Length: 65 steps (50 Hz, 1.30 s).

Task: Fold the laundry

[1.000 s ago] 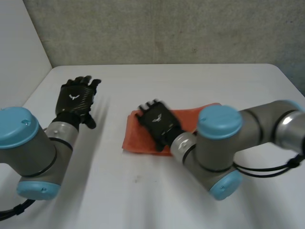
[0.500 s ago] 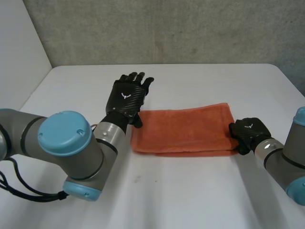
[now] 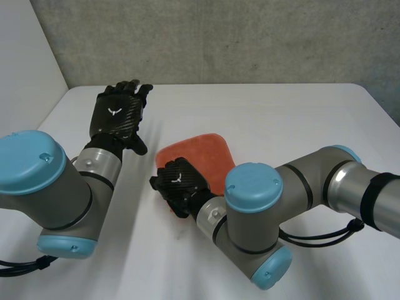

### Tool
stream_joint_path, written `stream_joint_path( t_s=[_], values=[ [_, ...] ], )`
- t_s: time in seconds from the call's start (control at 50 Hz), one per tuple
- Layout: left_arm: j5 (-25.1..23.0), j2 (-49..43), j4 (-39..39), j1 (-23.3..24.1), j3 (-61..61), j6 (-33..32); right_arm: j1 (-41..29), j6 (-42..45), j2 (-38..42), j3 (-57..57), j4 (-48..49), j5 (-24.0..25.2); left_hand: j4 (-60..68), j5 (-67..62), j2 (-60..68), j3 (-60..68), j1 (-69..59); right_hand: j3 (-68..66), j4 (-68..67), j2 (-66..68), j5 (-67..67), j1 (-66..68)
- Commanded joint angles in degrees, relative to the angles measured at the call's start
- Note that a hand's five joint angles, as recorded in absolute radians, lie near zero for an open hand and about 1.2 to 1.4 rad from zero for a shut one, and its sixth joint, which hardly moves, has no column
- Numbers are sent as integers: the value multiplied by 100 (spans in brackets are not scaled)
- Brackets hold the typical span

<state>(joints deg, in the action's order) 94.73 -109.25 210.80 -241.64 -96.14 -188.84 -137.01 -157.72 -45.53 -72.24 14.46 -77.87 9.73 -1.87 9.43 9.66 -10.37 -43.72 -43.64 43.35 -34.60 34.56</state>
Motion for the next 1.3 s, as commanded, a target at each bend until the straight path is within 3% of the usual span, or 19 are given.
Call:
stream_joint_path(
  t_s=[0.02,0.2,0.34,0.5,0.62,0.84,0.92,1.04,1.2,1.3],
  values=[
    [-43,-183,14,73,95,31,597,-452,-650,-141,-163,-440,27,187,57,34,37,3372,3364,-3335,3460,-2456],
    [-52,-702,-100,644,525,66,1167,-1699,-967,-229,-233,-466,27,187,57,34,37,3372,3364,-3335,3460,-2456],
    [-34,-1045,-584,829,798,348,1396,-1709,-441,113,-610,-352,49,165,79,56,15,3372,3364,-3335,3460,-2456],
    [10,-1581,-1638,777,1097,603,1589,-1674,201,640,-1243,-343,32,182,62,39,32,3372,3364,-3335,3460,-2456],
    [80,-1590,-1762,697,1097,585,1739,-1542,317,870,-1516,-326,27,187,57,34,37,3372,3364,-3335,3460,-2456],
    [80,-527,-1902,522,1281,541,1959,-1612,-1063,843,-1481,-440,27,187,57,34,37,3372,3364,-3335,3460,-2456],
    [63,104,-2156,145,1404,550,2143,-1674,-1826,712,-1332,-807,27,187,57,34,37,3372,3364,-3335,3460,-2456],
    [71,449,-2447,65,1624,585,2363,-1648,-2591,440,-1112,-1274,27,187,57,34,37,3372,3364,-3335,3460,-2456],
    [80,1177,-3387,-383,2002,655,2618,-1639,-3181,106,-1156,-1284,27,187,57,34,37,3372,3364,-3335,3460,-2456],
    [-60,1459,-3476,-568,2020,909,2653,-1639,-3322,-149,-1165,-1248,49,165,79,56,15,3372,3364,-3335,3460,-2456]
  ],
)
